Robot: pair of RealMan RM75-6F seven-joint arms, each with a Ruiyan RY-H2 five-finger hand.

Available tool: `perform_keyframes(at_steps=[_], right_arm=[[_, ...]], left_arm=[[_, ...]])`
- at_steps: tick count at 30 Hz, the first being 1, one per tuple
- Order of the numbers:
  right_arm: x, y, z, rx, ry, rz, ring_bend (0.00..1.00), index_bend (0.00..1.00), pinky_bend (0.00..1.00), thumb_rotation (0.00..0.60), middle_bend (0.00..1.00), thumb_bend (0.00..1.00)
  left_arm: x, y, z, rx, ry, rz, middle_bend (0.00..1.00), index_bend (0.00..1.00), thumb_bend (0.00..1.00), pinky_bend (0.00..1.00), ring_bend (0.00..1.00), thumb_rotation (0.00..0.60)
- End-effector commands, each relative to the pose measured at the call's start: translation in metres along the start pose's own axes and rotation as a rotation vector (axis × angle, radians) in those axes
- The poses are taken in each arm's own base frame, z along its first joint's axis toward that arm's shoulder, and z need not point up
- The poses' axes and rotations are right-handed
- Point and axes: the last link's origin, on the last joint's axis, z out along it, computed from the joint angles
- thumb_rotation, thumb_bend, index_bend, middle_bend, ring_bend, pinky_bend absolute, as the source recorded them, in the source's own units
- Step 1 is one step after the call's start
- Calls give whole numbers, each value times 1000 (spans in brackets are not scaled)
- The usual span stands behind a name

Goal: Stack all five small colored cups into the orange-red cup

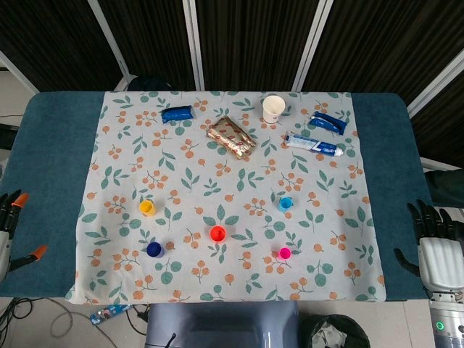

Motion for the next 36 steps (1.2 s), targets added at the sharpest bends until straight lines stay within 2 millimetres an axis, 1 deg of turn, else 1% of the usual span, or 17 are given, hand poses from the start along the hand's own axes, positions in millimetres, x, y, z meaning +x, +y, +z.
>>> perform_keyframes(at_steps=[1,5,8,12,18,26,31,35,36], right_arm=[[-1,0,0,3,-5,-2,67,25,44,600,57,310],[-1,1,-1,3,-14,-3,66,26,44,600,57,311],[-2,2,-1,1,-29,3,66,26,45,600,57,310],[-2,2,-1,3,-43,17,66,25,45,600,57,310],[-1,3,-1,3,-45,18,66,25,44,600,57,311],[-1,1,-2,10,-41,17,67,25,44,600,57,310],[-2,-1,-2,10,-42,15,67,25,44,600,57,311],[-4,-2,-3,10,-48,12,67,26,44,600,57,310],[-4,-2,-3,11,-50,11,67,26,44,600,57,310]], left_arm=[[1,0,0,4,5,-1,23,13,99,20,0,600],[0,0,-3,13,-17,6,49,19,99,20,0,600],[-1,0,-4,16,-37,20,88,48,98,20,0,600],[1,4,-4,5,-32,18,89,50,99,20,0,600],[-2,4,-3,4,-44,16,85,51,98,20,0,600],[-3,6,-4,-11,-59,1,83,87,98,19,0,600],[-3,16,-3,-76,-86,-27,84,98,99,19,0,600],[-4,28,10,-157,-113,25,84,118,98,20,0,600],[-5,35,17,-189,-131,22,84,127,98,20,0,600]])
